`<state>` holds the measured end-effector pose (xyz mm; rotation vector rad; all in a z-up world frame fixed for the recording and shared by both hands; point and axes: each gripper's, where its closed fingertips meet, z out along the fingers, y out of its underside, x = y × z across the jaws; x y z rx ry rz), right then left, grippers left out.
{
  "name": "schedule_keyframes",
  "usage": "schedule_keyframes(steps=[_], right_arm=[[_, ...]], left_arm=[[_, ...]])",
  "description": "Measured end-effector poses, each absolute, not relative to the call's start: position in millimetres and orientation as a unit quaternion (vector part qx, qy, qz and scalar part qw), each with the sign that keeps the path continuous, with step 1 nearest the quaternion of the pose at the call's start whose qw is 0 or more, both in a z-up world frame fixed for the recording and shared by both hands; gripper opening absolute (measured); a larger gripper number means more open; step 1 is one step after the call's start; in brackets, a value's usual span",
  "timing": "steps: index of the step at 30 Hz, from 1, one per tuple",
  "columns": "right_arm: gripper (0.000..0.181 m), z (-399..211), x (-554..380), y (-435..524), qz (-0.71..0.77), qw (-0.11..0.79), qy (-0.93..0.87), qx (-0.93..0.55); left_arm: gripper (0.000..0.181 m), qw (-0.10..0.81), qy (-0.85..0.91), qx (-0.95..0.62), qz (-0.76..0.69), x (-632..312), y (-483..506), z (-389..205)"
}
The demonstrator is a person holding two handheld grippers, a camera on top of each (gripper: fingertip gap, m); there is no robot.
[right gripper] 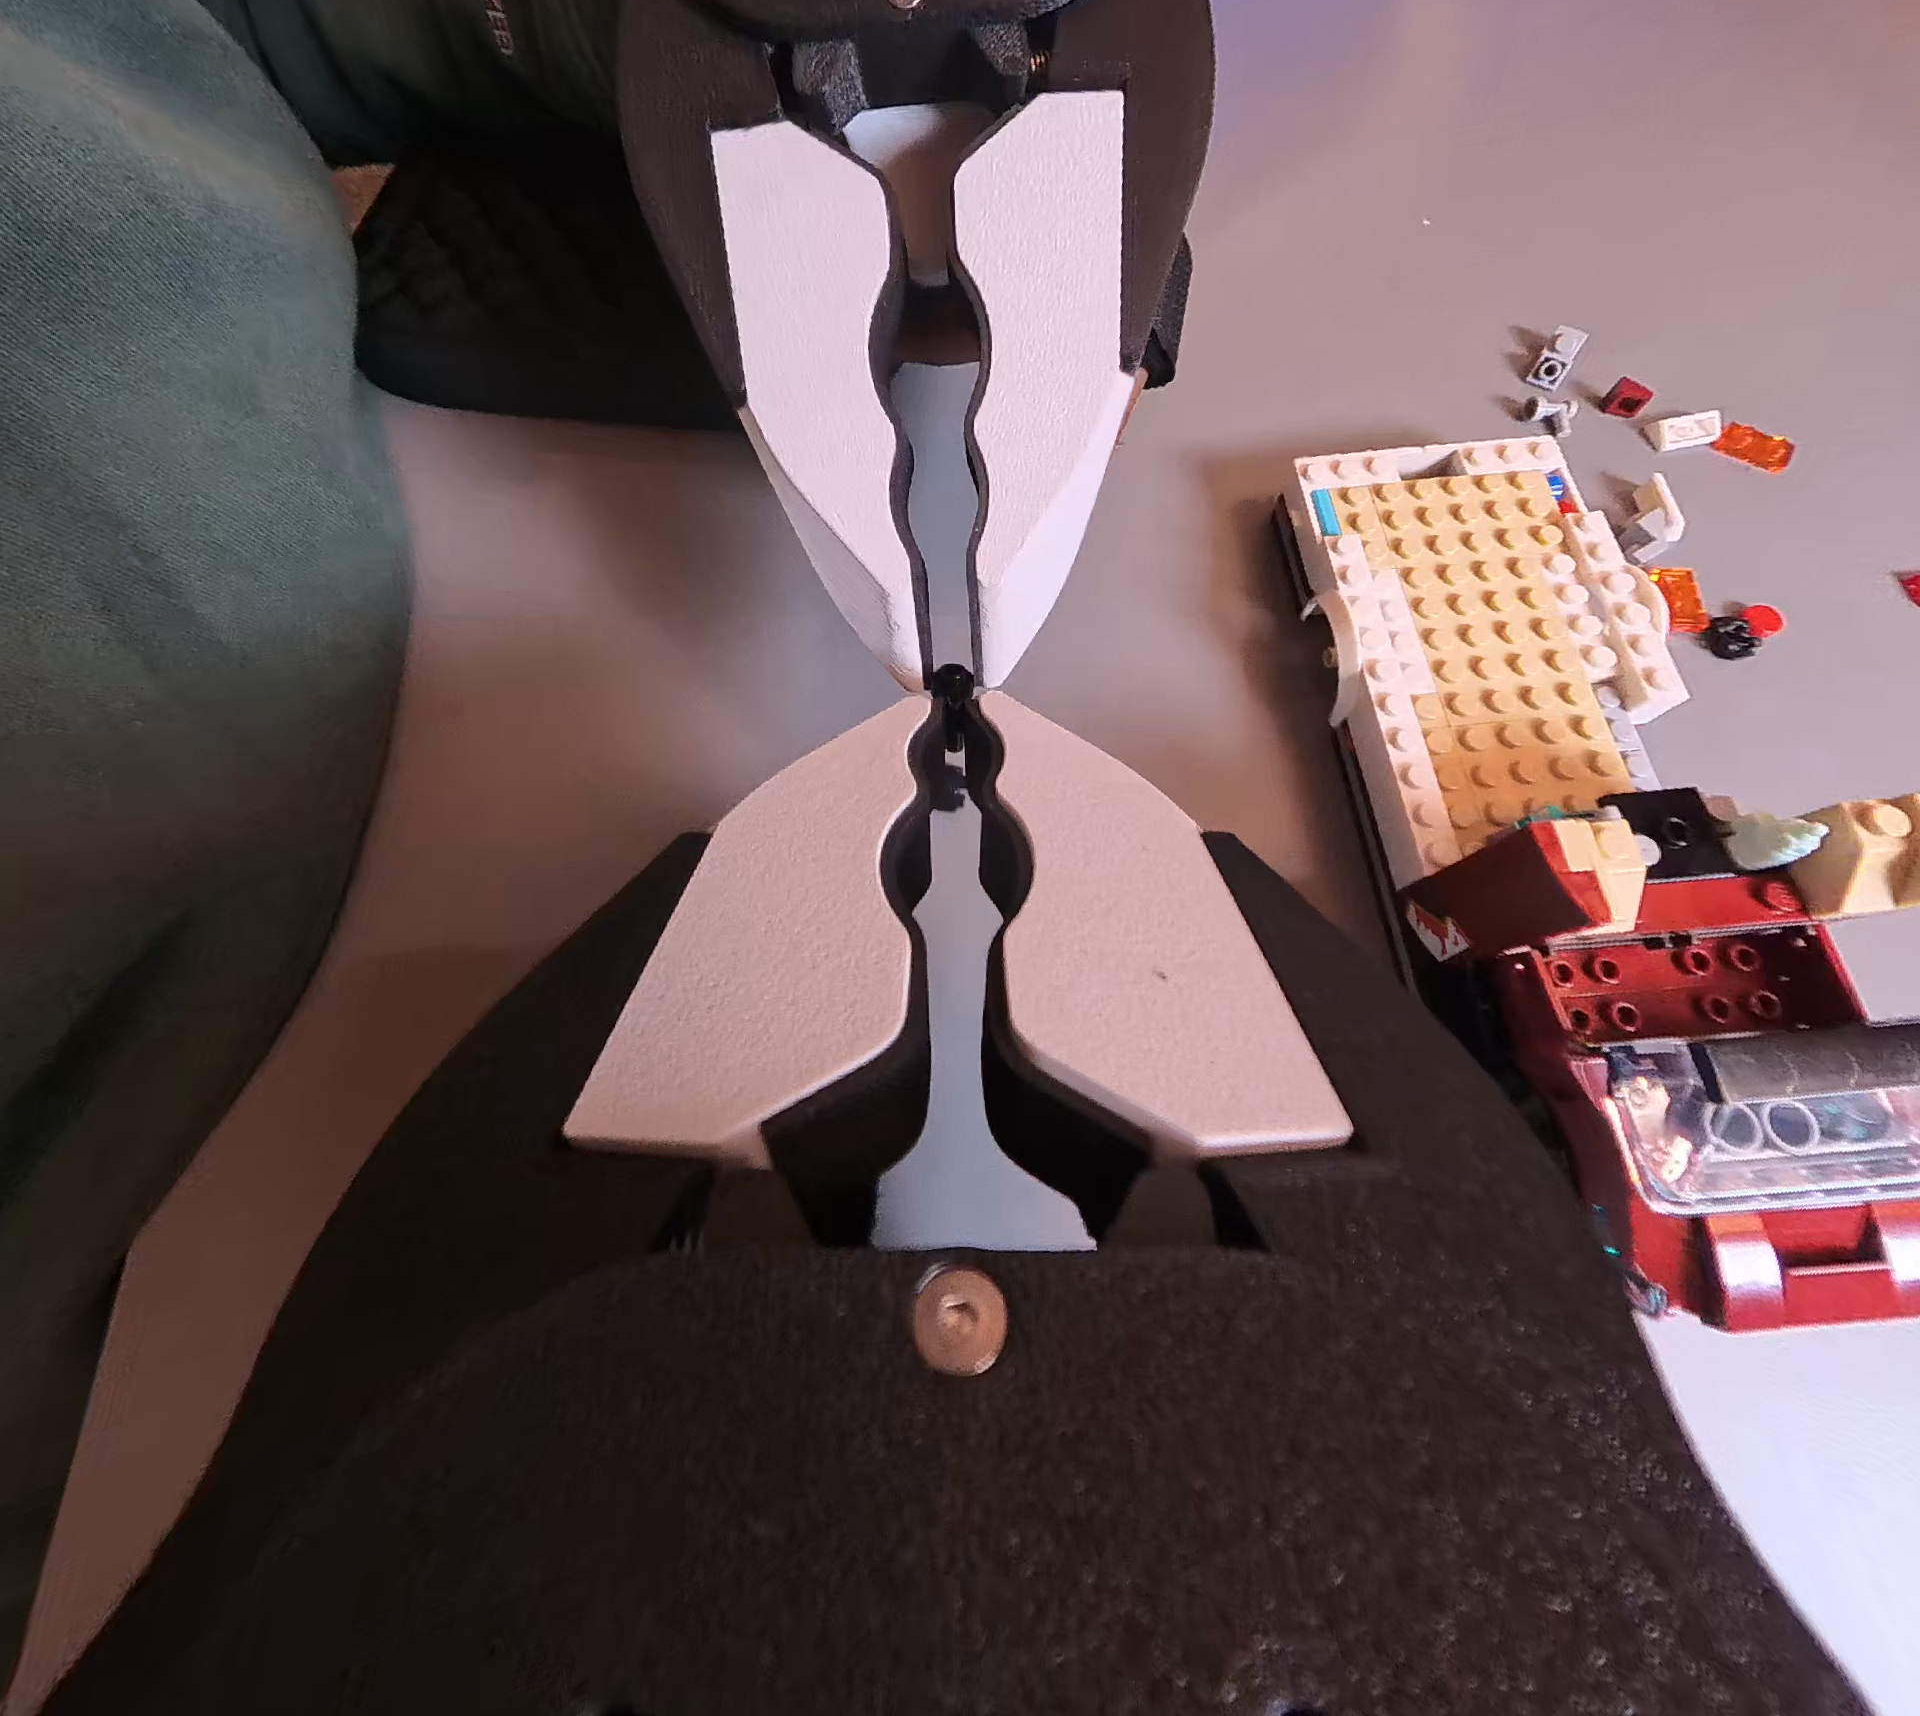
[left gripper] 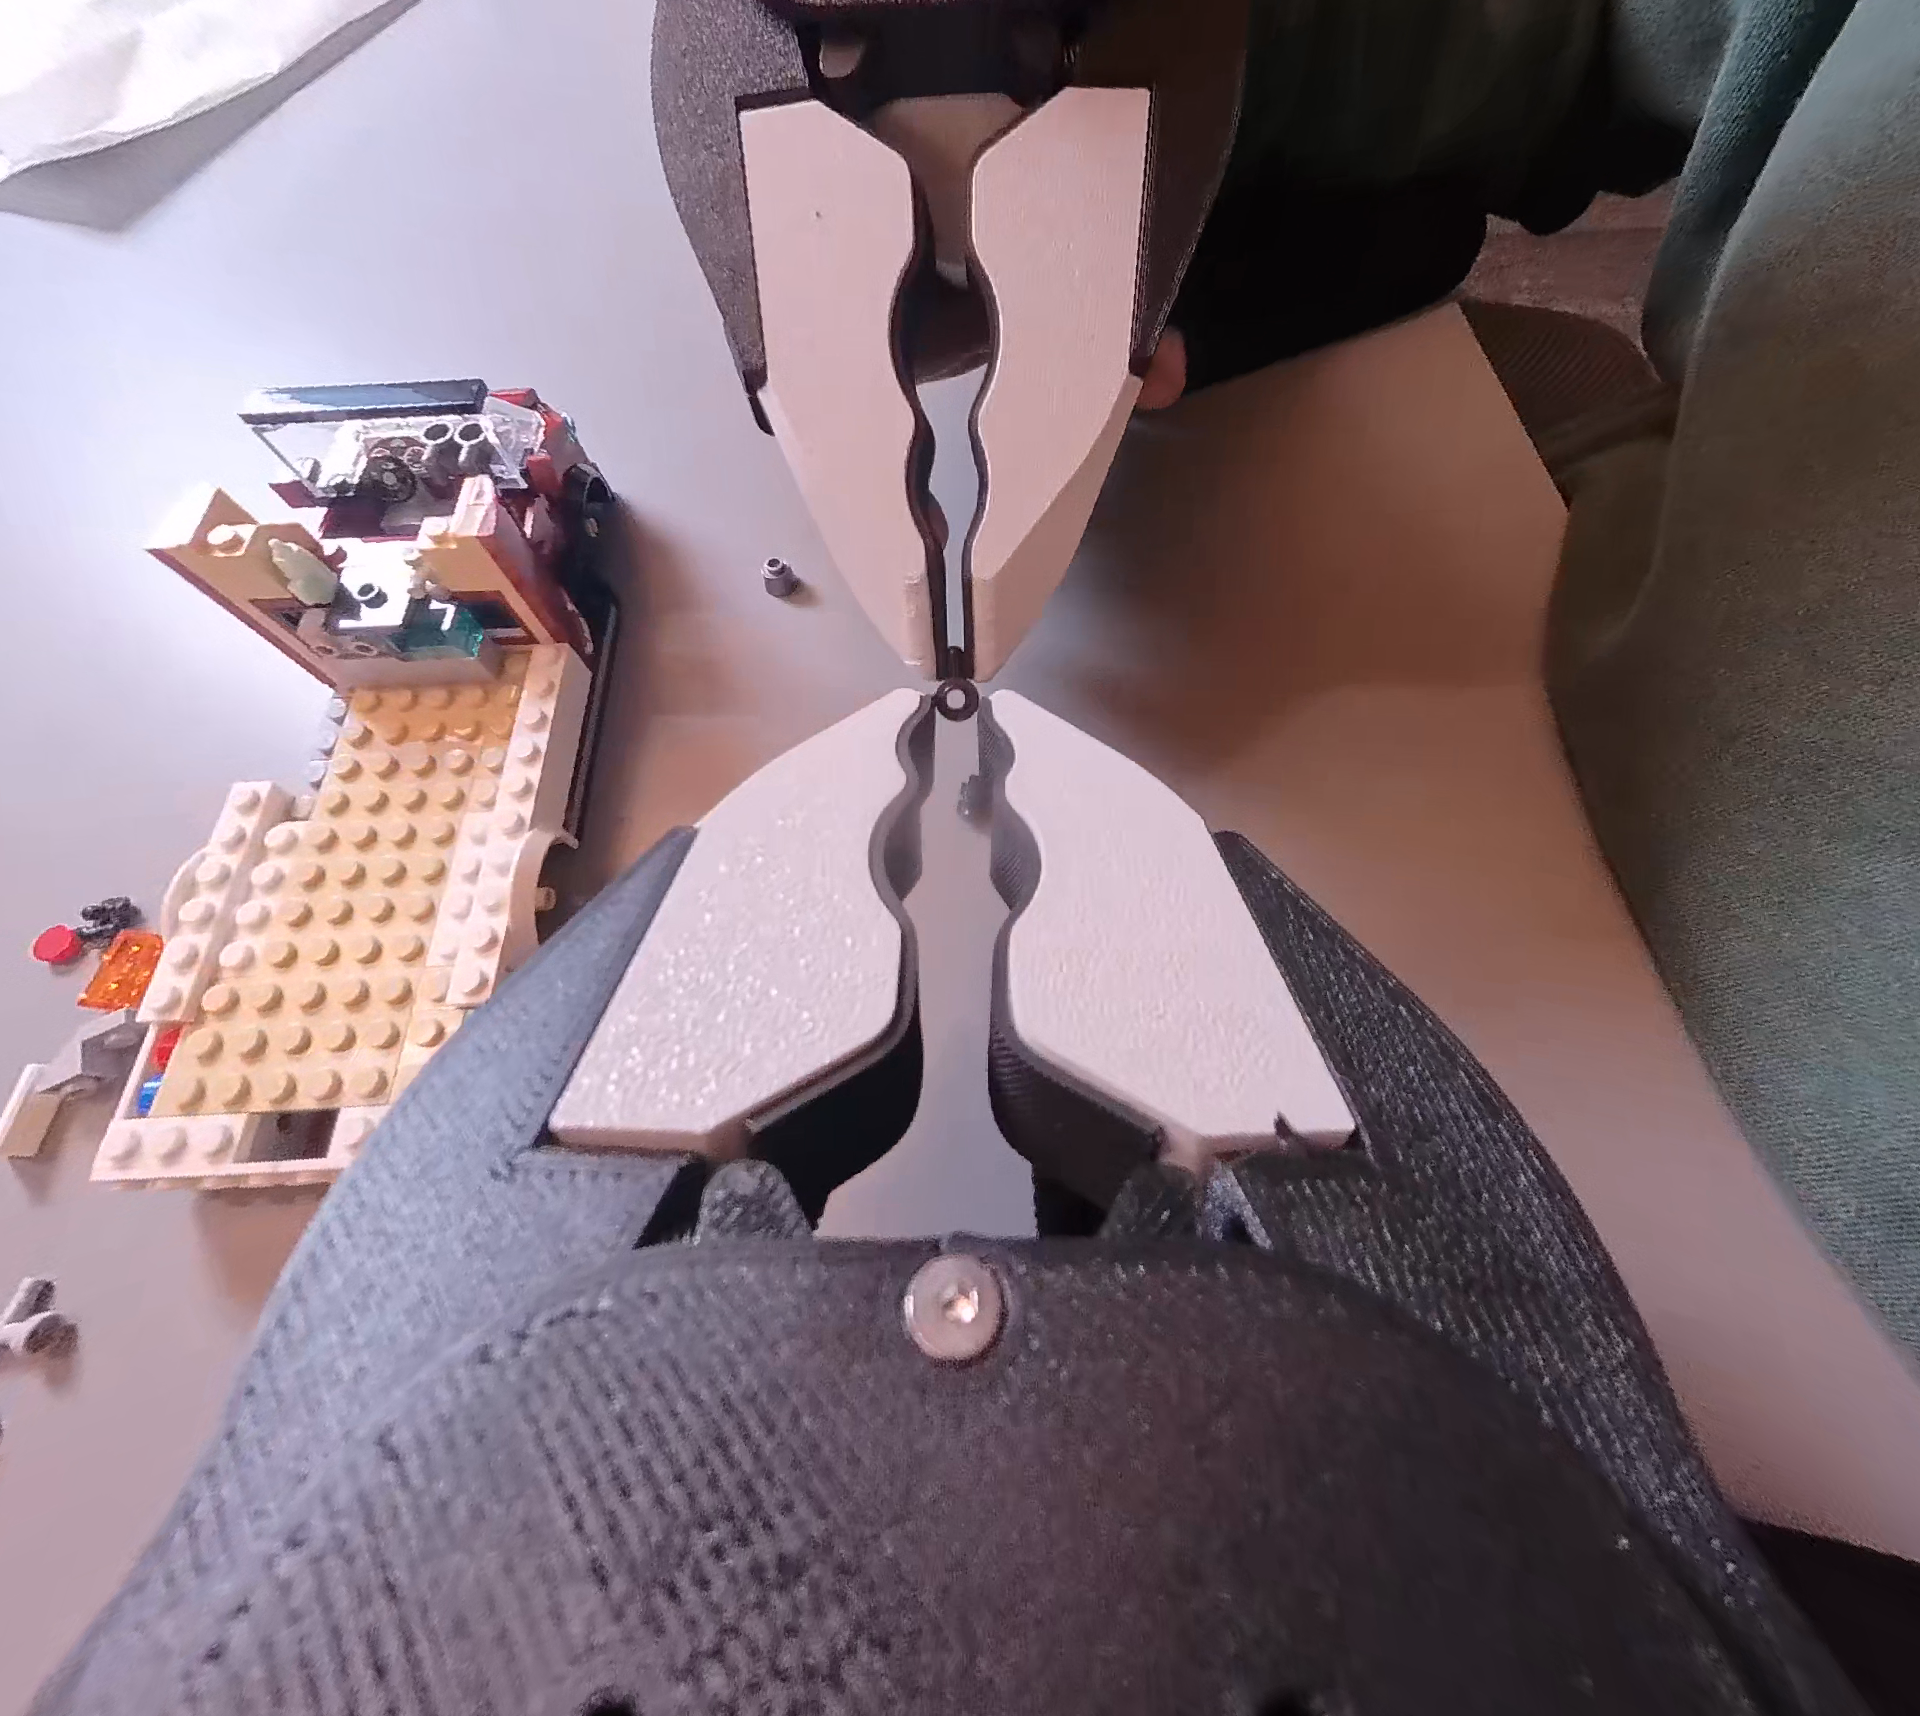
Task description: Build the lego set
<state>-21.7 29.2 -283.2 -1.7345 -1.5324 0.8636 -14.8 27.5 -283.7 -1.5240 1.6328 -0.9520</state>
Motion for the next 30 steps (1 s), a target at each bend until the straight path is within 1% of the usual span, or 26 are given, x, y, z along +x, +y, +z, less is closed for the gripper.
schedule_keyframes(steps=[4,7,14,30], right_arm=[[0.003,-296.0,-18.3,26.7,0.310,0.302,-0.599,-0.674],[0.008,-306.2,-15.3,25.6,0.284,0.286,-0.613,-0.679],[0.005,-310.3,-14.2,25.5,0.274,0.273,-0.612,-0.689],[0.003,-324.3,-16.3,23.4,0.245,0.228,-0.609,-0.719]], left_arm=[[0.007,0.336,0.649,-0.588,-0.346,-13.8,25.1,-293.5],[0.007,0.325,0.669,-0.587,-0.320,-14.6,24.7,-302.8],[0.007,0.308,0.701,-0.581,-0.277,-14.8,24.7,-318.4],[0.007,0.290,0.711,-0.580,-0.274,-16.1,22.6,-326.8]])
